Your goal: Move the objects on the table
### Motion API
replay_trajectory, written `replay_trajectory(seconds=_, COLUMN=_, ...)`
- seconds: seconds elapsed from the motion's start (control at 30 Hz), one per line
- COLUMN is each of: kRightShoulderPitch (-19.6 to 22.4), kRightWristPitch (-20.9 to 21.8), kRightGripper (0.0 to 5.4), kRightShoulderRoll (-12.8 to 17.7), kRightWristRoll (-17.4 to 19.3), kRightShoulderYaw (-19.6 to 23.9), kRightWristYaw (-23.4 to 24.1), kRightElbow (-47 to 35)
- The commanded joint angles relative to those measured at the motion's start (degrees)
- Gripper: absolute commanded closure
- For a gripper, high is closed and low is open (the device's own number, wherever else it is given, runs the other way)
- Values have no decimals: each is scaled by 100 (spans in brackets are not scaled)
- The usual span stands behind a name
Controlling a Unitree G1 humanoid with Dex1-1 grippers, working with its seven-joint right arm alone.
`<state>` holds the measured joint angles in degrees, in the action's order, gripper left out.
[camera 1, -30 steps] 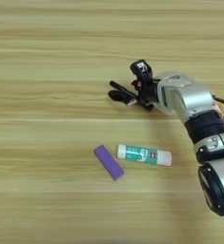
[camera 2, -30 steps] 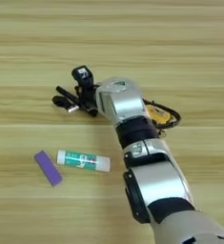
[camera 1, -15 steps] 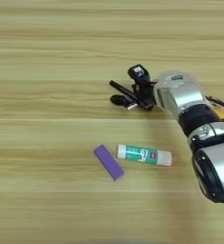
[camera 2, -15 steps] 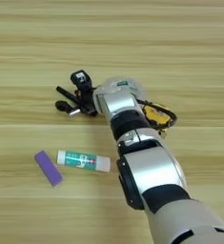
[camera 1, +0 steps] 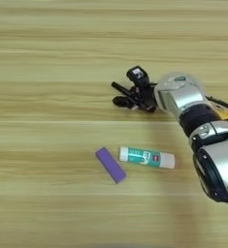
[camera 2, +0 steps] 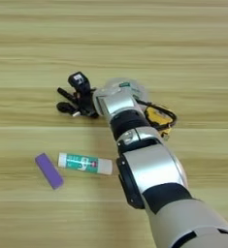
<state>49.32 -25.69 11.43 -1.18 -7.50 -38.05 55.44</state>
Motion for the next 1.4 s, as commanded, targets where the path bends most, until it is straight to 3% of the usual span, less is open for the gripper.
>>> replay_trajectory(seconds=0.03, kRightShoulderPitch=221, kRightWristPitch=147, kRightGripper=210, kRightShoulderRoll=110, kRightWristRoll=-54, kRightShoulderYaw=-76, kRightWristYaw=-169, kRightElbow=-539)
replay_trajectory(seconds=0.7, kRightShoulderPitch=-423, kRightWristPitch=-32, kRightGripper=450, kRightShoulderRoll=300, kRightWristRoll=-99, kRightShoulderYaw=-359, kRightWristYaw=-886, kRightElbow=-1877)
replay_trajectory(seconds=1.1, kRightShoulderPitch=-1025, kRightWristPitch=181, kRightGripper=451, kRightShoulderRoll=613, kRightWristRoll=-172, kRightShoulderYaw=-687, kRightWristYaw=-1491, kRightElbow=-2738)
replay_trajectory(seconds=1.23, kRightShoulderPitch=-1415, kRightWristPitch=446, kRightGripper=451, kRightShoulderRoll=882, kRightWristRoll=-105, kRightShoulderYaw=-830, kRightWristYaw=-1941, kRightElbow=-3447)
replay_trajectory(seconds=1.4, kRightShoulderPitch=-1619, kRightWristPitch=553, kRightGripper=451, kRightShoulderRoll=1028, kRightWristRoll=-68, kRightShoulderYaw=-867, kRightWristYaw=-2196, kRightElbow=-3830)
